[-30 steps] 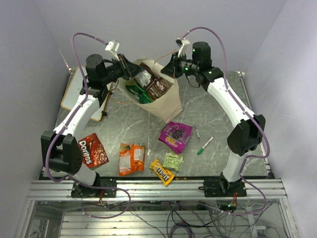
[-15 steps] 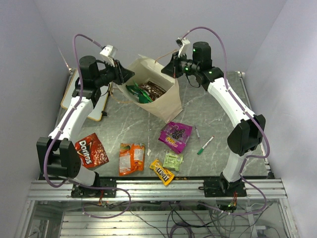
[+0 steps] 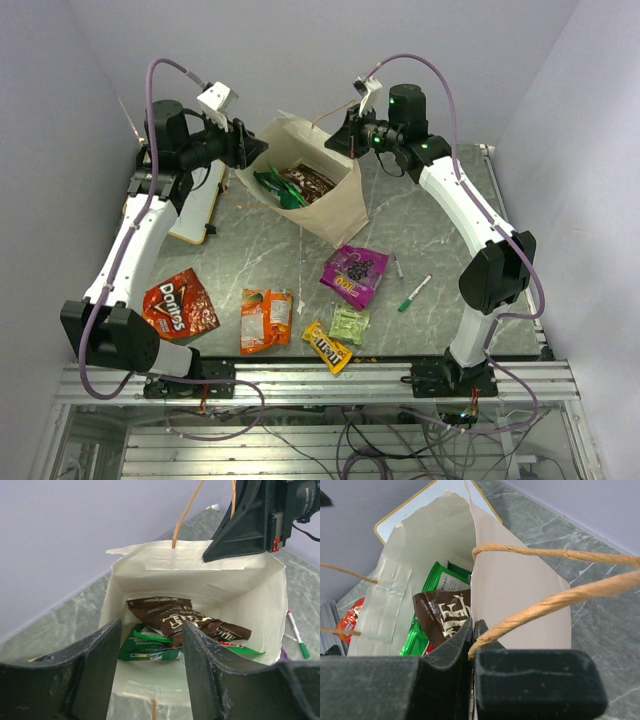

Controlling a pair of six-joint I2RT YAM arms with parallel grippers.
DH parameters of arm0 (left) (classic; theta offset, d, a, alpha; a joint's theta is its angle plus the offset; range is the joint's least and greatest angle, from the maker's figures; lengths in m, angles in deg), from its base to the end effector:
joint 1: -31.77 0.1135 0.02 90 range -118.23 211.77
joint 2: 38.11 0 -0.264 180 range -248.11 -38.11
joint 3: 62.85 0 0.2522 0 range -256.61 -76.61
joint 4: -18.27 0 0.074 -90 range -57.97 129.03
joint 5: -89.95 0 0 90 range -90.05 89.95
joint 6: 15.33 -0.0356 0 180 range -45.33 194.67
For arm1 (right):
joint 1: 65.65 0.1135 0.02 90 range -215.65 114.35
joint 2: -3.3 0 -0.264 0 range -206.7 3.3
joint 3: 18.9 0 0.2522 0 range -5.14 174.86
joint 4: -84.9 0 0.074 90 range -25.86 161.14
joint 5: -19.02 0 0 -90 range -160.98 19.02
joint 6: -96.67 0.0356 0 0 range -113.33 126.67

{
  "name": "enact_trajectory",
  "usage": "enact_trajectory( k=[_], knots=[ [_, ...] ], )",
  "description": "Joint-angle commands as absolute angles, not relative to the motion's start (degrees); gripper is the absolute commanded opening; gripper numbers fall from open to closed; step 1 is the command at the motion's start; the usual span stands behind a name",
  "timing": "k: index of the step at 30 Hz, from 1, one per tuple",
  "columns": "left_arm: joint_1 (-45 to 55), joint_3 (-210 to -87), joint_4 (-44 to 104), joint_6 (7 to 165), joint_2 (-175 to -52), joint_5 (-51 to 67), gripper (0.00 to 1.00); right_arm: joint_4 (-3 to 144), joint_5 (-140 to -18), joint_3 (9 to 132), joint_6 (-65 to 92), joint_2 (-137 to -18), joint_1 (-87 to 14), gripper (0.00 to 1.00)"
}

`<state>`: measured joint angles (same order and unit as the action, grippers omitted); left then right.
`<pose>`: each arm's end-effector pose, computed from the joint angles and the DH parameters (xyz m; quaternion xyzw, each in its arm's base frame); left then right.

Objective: Place the snacks into the paper bag
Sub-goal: Pick up the snack from the center of the board.

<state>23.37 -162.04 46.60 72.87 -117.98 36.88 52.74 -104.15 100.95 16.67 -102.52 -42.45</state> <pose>0.3063 -0.0668 0.4408 0.2690 0.7002 -0.2759 0.6011 0.3924 0.1894 0.3963 -0.2556 0.7516 0.3822 0.4730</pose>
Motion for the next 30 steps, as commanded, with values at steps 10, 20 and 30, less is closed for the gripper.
enact_trajectory(
  k=[10,20,30],
  knots=[
    [27.96,-164.81,83.71,51.13,-107.78,16.00,0.68,52.83,-102.52,100.25,14.44,-98.06,-42.71,0.00],
    [37.71,-150.28,89.86,44.97,-103.91,10.51,0.70,51.49,-102.25,99.63,13.05,-97.86,-42.71,0.00],
    [59.52,-139.72,90.54,36.05,-107.92,18.29,0.69,51.23,-100.91,97.19,11.56,-95.47,-42.65,0.00]
  ],
)
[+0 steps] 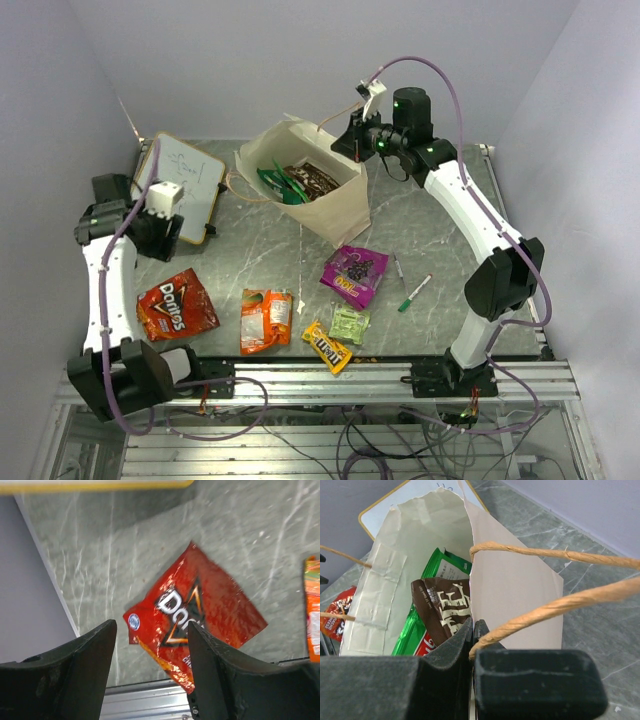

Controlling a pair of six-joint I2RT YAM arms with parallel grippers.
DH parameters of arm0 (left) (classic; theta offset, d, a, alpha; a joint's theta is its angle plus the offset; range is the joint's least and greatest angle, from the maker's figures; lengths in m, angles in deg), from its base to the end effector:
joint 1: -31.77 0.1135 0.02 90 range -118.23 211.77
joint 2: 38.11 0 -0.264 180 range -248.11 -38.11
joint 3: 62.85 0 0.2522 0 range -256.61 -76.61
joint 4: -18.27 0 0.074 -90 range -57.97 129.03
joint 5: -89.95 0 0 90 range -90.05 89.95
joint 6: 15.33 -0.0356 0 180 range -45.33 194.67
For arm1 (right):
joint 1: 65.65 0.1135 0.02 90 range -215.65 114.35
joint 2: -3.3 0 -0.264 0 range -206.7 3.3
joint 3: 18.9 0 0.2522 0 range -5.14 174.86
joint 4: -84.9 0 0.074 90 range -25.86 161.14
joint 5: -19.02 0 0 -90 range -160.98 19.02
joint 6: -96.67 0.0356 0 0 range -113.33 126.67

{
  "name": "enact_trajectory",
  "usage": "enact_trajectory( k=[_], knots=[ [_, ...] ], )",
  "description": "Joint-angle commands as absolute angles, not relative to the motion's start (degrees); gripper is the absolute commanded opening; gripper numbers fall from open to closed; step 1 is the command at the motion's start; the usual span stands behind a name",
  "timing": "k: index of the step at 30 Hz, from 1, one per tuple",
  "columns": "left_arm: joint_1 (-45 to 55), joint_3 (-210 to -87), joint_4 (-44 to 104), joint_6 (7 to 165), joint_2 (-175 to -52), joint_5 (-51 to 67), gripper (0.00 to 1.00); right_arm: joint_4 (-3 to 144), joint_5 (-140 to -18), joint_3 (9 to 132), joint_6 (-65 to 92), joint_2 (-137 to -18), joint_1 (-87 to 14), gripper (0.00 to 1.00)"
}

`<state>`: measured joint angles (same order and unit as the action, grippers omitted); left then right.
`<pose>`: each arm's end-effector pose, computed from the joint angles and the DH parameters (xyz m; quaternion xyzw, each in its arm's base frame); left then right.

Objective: Place the snacks into the paper bag
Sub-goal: Pick up the snack from the center of the board.

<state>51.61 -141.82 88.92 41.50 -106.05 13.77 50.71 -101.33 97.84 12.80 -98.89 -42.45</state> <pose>0.2129 0.0678 0.3128 0.1425 0.9479 0.0122 0.2846 0.3776 0.1814 0.3997 -0.2662 0.7577 0.3478 0.4838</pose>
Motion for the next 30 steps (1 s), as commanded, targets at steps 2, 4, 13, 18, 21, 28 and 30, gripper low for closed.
enact_trajectory(
  k=[2,4,13,18,21,28,30],
  knots=[
    [63.42,-138.65,90.56,34.46,-109.72,20.35,0.69,51.04,-100.86,97.17,11.37,-95.31,-42.66,0.00],
    [66.54,-137.68,90.22,33.07,-111.27,21.32,0.70,51.01,-100.82,97.17,11.33,-95.23,-42.65,0.00],
    [72.08,-133.86,90.15,26.04,-116.34,22.85,0.81,51.35,-100.60,96.32,11.47,-95.78,-42.66,0.00],
    [68.92,-133.39,85.43,25.27,-119.75,22.07,0.87,51.78,-101.41,96.51,12.24,-96.36,-42.63,0.00],
    [65.68,-134.09,83.21,25.23,-122.54,21.77,0.88,52.30,-101.23,95.86,12.28,-96.05,-42.64,0.00],
    [57.17,-136.61,80.32,22.21,-126.99,22.35,0.89,52.77,-100.83,94.45,12.04,-94.97,-42.71,0.00],
    [54.32,-136.70,79.02,22.21,-128.26,21.76,0.89,52.88,-100.98,94.15,12.03,-94.79,-42.71,0.00]
  ],
)
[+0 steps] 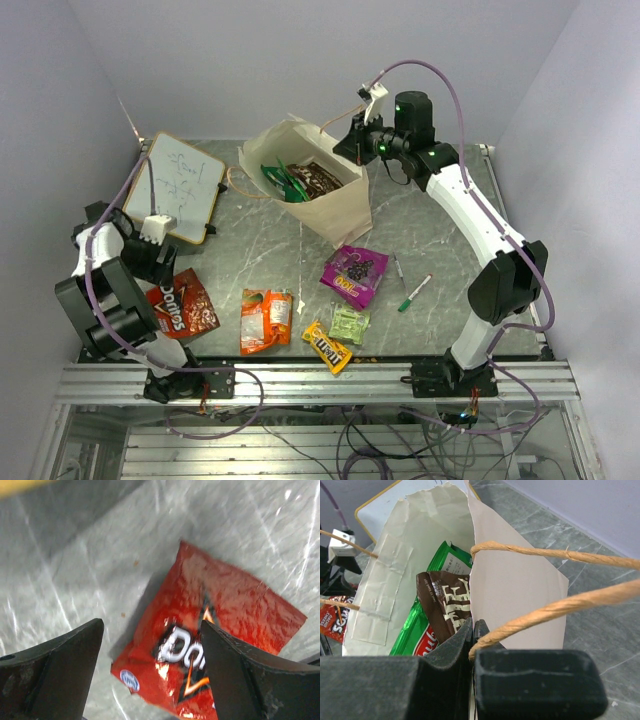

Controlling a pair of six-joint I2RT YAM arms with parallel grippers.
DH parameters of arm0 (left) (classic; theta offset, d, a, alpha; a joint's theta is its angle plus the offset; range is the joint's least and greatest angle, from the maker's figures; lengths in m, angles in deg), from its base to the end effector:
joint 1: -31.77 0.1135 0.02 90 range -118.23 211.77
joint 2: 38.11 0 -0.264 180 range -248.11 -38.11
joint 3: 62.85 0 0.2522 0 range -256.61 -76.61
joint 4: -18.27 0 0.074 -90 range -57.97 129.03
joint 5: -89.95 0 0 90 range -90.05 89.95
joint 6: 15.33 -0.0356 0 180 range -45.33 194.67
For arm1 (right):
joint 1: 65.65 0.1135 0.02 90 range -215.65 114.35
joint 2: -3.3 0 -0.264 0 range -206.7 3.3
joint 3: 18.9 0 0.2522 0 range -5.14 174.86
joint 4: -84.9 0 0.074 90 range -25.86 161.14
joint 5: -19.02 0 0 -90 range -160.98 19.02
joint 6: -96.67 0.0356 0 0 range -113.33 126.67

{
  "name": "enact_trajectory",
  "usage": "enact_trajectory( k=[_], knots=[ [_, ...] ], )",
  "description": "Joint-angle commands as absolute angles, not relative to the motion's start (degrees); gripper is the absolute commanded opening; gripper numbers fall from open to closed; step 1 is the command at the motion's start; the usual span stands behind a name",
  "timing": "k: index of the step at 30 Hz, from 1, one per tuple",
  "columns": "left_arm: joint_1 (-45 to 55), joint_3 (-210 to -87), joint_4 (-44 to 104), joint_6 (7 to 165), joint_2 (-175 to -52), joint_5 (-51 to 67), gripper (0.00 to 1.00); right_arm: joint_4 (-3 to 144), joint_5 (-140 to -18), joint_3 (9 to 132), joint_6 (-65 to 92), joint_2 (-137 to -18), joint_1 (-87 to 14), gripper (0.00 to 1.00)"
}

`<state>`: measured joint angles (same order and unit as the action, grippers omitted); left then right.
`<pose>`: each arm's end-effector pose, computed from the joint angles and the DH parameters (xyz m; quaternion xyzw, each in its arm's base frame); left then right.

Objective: Place the snacks into the paper bag
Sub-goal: Pick up the snack from the center of the board.

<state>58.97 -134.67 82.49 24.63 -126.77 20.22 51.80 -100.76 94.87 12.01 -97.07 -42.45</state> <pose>0.2475 0.1133 0.1983 0.2078 0.9593 -0.0892 0.1694 0.3714 0.1784 0.3963 -0.2688 0.7576 0.3408 0.4874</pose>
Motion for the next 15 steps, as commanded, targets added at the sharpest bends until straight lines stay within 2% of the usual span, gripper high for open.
enact_trajectory(
  k=[1,9,15],
  knots=[
    [52.95,-136.97,78.51,22.28,-129.05,21.37,0.89,52.91,-101.10,93.99,12.11,-94.72,-42.71,0.00],
    [49.73,-140.25,81.52,20.63,-137.62,20.16,0.87,53.49,-101.30,92.50,12.12,-93.87,-42.69,0.00],
    [49.69,-138.11,82.43,19.74,-138.29,22.52,0.77,53.35,-101.39,92.99,12.28,-93.99,-42.66,0.00]
  ],
)
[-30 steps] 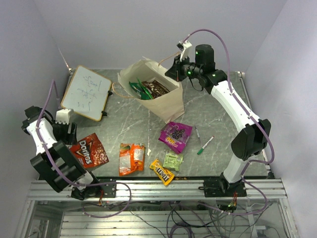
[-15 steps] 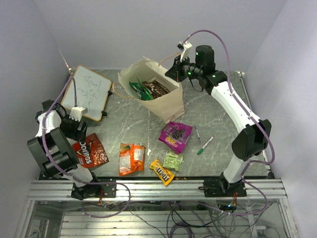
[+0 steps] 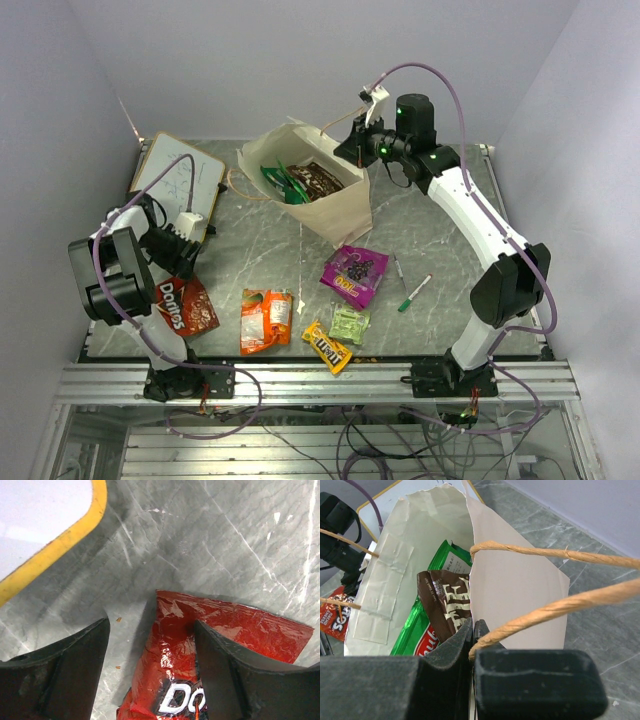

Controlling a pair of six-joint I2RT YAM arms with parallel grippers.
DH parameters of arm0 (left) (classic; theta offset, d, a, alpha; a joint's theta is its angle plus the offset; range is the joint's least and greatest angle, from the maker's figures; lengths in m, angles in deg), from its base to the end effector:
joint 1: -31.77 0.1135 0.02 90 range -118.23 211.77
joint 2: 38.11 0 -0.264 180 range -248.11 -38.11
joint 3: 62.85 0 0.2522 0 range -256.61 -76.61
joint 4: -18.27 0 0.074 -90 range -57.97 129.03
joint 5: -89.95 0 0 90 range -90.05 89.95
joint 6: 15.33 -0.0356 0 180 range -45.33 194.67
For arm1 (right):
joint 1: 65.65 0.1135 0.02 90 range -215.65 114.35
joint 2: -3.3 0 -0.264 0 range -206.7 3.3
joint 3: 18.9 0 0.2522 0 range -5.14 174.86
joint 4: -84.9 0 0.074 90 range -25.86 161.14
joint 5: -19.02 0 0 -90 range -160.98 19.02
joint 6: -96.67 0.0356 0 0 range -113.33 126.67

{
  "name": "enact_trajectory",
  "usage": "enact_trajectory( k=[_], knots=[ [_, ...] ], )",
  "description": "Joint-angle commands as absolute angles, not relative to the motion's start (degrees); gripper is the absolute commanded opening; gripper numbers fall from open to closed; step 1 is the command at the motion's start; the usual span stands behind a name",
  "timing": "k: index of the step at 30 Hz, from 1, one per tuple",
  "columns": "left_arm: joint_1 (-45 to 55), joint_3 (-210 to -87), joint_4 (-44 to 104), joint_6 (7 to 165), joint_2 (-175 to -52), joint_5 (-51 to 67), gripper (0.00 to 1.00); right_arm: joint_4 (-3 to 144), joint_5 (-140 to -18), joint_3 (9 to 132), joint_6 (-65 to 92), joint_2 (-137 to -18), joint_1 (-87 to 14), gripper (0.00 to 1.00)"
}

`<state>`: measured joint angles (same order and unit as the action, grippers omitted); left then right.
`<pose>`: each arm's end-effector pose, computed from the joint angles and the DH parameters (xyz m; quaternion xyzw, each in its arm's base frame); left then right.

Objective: Place the snacks into the paper bag
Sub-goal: Pick up the snack from the center of the board.

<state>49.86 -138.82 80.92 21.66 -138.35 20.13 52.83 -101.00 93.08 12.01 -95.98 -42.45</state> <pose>0.2915 0.0823 0.1624 0.2998 0.9374 -0.1271 0.1234 0.3675 0.1769 0.3947 -0.2702 0.7554 0.3424 0.4890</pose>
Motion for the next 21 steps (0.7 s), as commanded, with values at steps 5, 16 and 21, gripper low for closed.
enact_trajectory(
  k=[5,16,21],
  knots=[
    [49.65,-138.16,84.50,18.60,-138.87,23.96,0.56,53.62,-101.21,92.69,12.37,-94.09,-42.65,0.00],
    [49.70,-145.05,91.94,18.81,-138.61,30.92,0.07,53.74,-101.29,92.70,12.47,-94.40,-42.71,0.00],
    [49.62,-149.76,95.44,19.94,-134.72,32.82,0.07,53.74,-101.25,92.72,12.47,-94.46,-42.63,0.00]
  ],
)
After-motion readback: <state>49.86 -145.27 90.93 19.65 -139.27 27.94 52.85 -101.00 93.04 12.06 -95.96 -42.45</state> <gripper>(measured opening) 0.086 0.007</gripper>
